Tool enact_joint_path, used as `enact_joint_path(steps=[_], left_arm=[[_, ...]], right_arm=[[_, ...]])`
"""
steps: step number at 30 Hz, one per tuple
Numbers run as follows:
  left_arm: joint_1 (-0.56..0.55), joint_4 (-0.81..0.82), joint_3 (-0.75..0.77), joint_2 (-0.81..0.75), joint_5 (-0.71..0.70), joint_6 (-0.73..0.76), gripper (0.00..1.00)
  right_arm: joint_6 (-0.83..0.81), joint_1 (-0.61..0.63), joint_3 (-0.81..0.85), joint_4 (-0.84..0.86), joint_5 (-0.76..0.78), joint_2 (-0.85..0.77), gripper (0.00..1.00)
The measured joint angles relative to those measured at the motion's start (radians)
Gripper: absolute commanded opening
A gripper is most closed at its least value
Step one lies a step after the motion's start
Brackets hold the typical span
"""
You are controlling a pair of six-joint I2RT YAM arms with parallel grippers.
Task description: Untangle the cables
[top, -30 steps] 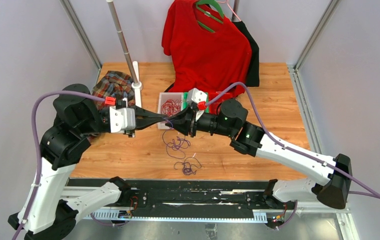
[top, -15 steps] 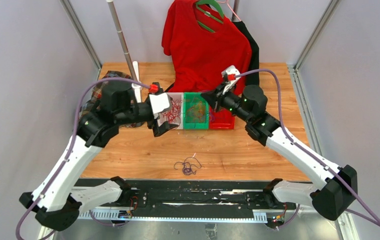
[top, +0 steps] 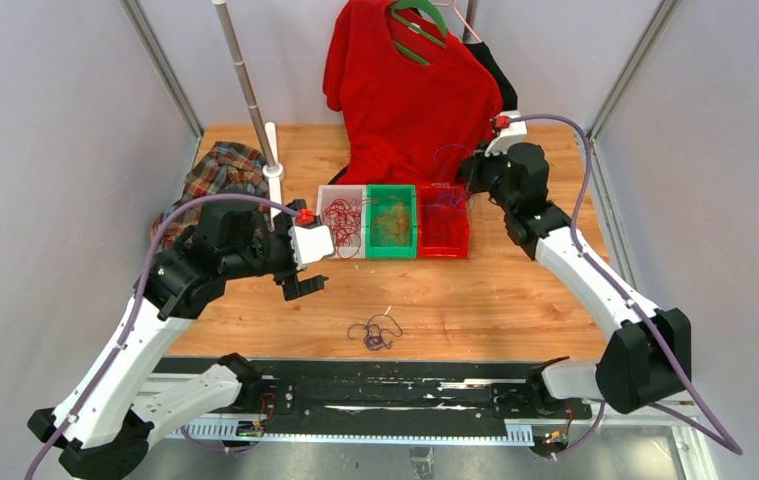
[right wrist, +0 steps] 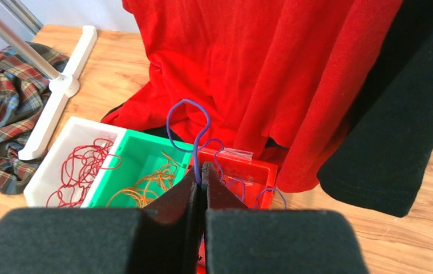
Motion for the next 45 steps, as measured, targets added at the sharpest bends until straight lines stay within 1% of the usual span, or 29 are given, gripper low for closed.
enact_joint_path(steps=[10, 15, 18, 19, 20, 21, 23, 24, 29, 32, 35, 38, 39, 43, 45], left_arm=[[0.0, -0.011, -0.018, -0.009, -0.018, -0.013, 0.98], [0.0, -0.012, -0.018, -0.019, -0.028, -0.016, 0.98], [0.0, -0.013, -0.017, -0.023, -0.037, -0.016, 0.98], [0.0, -0.014, -0.015, -0.023, -0.04, -0.018, 0.98], [0.0, -0.015, -0.014, -0.022, -0.042, -0.019, 0.98], [0.0, -0.018, -0.011, -0.02, -0.045, -0.021, 0.98], [0.0, -0.021, -0.006, -0.015, -0.048, -0.023, 0.98], [0.0, -0.022, -0.004, -0.013, -0.049, -0.023, 0.98], [0.0, -0.025, -0.002, -0.013, -0.06, -0.017, 0.98], [0.0, -0.026, -0.001, -0.011, -0.069, -0.016, 0.98], [0.0, -0.026, 0.007, 0.002, -0.093, -0.019, 0.98], [0.013, -0.025, 0.013, 0.029, -0.114, -0.024, 0.98], [0.027, -0.025, 0.013, 0.039, -0.114, -0.025, 0.98], [0.119, -0.014, -0.004, 0.071, -0.112, -0.027, 0.98], [0.166, -0.007, -0.026, 0.082, -0.111, -0.027, 0.98]], right_arm=[[-0.04, -0.006, 0.019, -0.02, 0.073, 0.092, 0.01], [-0.06, -0.006, 0.019, -0.02, 0.079, 0.146, 0.01], [-0.067, 0.004, 0.017, -0.019, 0.076, 0.183, 0.03], [-0.068, 0.008, 0.017, -0.02, 0.074, 0.197, 0.06], [-0.069, 0.01, 0.017, -0.021, 0.074, 0.21, 0.11], [-0.069, 0.013, 0.018, -0.025, 0.074, 0.227, 0.21], [-0.069, 0.015, 0.02, -0.038, 0.072, 0.259, 0.33], [-0.071, 0.018, 0.022, -0.047, 0.073, 0.272, 0.36], [-0.102, 0.045, 0.035, -0.116, 0.092, 0.296, 0.46], [-0.115, 0.068, 0.052, -0.132, 0.112, 0.283, 0.5], [-0.137, 0.1, 0.047, -0.147, 0.136, 0.235, 0.53], [-0.153, 0.165, 0.008, -0.145, 0.164, 0.15, 0.56], [-0.155, 0.204, -0.014, -0.14, 0.169, 0.115, 0.57], [-0.157, 0.428, -0.151, -0.108, 0.181, -0.013, 0.6], [-0.155, 0.534, -0.224, -0.088, 0.176, -0.043, 0.6]])
